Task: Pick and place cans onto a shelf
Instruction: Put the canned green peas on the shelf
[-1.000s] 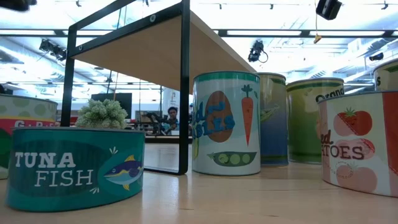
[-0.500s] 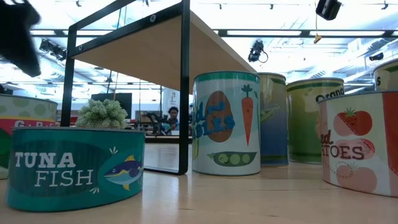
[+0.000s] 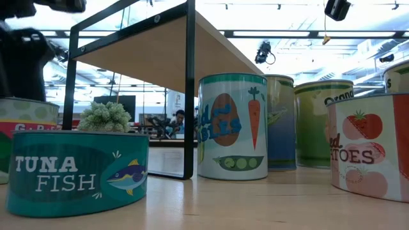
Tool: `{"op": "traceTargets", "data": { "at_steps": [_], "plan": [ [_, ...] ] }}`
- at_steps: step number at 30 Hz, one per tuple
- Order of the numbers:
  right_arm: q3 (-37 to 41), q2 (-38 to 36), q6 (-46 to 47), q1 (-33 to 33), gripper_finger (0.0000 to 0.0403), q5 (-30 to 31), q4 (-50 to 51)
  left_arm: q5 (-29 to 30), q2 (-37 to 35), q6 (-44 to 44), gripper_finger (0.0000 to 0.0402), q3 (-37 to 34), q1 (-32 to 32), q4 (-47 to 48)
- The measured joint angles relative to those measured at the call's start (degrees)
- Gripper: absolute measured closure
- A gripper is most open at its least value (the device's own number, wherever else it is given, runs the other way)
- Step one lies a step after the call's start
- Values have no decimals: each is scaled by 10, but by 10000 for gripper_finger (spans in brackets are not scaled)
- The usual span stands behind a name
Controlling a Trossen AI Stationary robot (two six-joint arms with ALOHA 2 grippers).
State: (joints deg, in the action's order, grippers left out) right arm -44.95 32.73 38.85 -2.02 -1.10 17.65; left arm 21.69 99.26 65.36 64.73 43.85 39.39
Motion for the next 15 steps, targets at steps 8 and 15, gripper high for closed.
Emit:
{"op": "traceTargets", "data": {
  "at_steps": [8, 15],
  "plan": [
    [0, 0, -3, 0, 376, 0, 0, -1, 0, 1, 12, -35, 4, -22],
    [0, 0, -5, 0, 376, 0, 0, 3, 5, 0, 12, -45, -2, -53]
  ]
}}
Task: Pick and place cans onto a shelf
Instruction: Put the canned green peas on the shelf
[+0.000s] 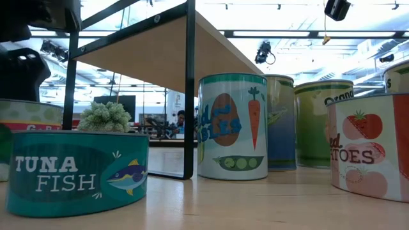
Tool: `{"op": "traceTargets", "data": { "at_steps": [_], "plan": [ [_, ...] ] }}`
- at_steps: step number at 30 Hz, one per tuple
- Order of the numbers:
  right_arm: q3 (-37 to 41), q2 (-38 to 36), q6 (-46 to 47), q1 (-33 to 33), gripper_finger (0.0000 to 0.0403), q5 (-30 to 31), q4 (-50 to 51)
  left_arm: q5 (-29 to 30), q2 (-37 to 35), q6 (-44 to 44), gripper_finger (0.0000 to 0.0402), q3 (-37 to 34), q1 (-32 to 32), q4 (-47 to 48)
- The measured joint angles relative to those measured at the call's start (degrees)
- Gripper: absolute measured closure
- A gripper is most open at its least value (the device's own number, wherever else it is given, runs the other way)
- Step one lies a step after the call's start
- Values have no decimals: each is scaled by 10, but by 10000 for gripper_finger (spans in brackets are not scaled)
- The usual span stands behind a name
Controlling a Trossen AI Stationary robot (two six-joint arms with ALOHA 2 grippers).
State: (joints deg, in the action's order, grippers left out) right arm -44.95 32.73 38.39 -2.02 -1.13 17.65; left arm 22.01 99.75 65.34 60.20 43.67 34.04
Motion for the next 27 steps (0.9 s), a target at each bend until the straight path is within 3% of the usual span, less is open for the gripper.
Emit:
{"op": "traceTargets", "data": {
  "at_steps": [6, 14, 27],
  "plan": [
    [0, 0, -6, 0, 376, 0, 0, -5, 4, 1, 27, 0, -1, -7],
    [0, 0, -7, 0, 376, 0, 0, -34, -23, 0, 119, 0, 2, 28],
    [0, 0, -6, 0, 376, 1, 0, -36, -140, 1, 117, 0, 36, 130]
  ]
}}
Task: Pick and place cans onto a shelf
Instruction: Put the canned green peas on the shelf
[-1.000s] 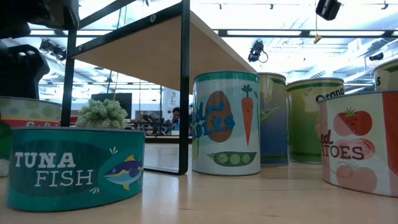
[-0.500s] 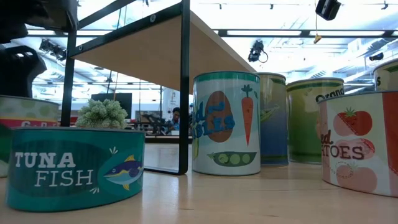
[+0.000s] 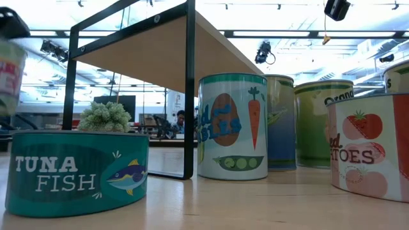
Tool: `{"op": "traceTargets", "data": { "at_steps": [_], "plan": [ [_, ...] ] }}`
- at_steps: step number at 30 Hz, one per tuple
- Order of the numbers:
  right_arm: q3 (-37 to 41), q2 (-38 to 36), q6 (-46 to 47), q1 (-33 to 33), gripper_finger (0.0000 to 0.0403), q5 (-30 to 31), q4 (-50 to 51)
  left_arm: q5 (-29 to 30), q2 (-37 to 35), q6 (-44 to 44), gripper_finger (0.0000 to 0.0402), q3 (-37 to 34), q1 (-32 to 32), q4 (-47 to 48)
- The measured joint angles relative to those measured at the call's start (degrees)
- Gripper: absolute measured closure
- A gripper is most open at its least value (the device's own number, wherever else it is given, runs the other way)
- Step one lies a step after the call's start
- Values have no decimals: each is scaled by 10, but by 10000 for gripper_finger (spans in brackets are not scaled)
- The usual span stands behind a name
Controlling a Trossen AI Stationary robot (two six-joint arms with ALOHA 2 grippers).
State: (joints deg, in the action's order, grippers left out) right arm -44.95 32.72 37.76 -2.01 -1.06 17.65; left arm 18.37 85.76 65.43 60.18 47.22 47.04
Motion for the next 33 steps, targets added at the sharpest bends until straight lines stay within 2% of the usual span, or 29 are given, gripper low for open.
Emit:
{"op": "traceTargets", "data": {
  "at_steps": [5, 9, 13, 17, 20, 24, 30, 33],
  "plan": [
    [0, 0, -1, 0, 376, 0, 0, -7, -56, -1, 117, 0, 0, 23],
    [0, 0, -4, 0, 376, 1, 0, -50, -118, -1, 117, 0, -2, 13],
    [0, 0, -4, 0, 376, 1, 0, -79, -192, 33, 117, 0, -9, -62],
    [0, 0, -5, 0, 376, 2, 0, -45, -259, 44, 117, 0, -39, -136],
    [0, 0, -11, 0, 376, 3, 0, -22, -280, -4, 116, 10, -85, -148],
    [0, 0, -15, 0, 376, 11, 0, -21, -273, -118, 116, 49, -169, -142],
    [0, 0, -21, 0, 376, 15, 0, -50, -244, -292, 116, 92, -324, -142],
    [0, 0, -24, 0, 376, 15, 0, -91, -216, -348, 116, 92, -403, -143]
  ]
}}
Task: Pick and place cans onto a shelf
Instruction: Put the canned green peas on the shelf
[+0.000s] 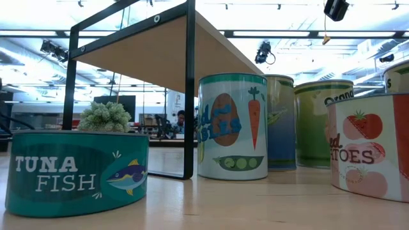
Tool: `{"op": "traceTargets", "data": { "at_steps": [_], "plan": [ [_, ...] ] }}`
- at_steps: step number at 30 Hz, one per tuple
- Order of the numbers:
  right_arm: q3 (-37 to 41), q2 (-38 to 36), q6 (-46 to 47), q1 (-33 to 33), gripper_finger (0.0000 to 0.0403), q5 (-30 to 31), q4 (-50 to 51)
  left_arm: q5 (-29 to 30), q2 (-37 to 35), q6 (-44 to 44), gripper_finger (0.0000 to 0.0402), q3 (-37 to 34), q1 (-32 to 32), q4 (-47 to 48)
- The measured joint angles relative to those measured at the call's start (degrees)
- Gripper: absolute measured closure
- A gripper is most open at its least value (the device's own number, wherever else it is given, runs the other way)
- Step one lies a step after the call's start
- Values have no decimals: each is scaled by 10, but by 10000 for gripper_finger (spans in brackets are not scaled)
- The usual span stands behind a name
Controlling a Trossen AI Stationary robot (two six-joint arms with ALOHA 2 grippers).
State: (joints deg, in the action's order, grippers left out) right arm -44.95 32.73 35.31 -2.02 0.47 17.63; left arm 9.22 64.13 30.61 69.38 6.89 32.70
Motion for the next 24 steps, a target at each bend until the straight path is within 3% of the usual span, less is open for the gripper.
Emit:
{"op": "traceTargets", "data": {
  "at_steps": [8, 12, 18, 24],
  "plan": [
    [0, -1, 1, 0, 376, 0, 1, -151, 125, -124, 116, -1, -143, -94],
    [0, -1, 20, 0, 376, 0, 14, -188, 177, -155, 116, 8, -186, -118],
    [0, -1, 19, 0, 376, 0, 27, -195, 262, -259, 116, 119, -223, -62],
    [0, -2, 6, 8, 376, -1, 27, -228, 361, -371, 116, 252, -280, 72]
  ]
}}
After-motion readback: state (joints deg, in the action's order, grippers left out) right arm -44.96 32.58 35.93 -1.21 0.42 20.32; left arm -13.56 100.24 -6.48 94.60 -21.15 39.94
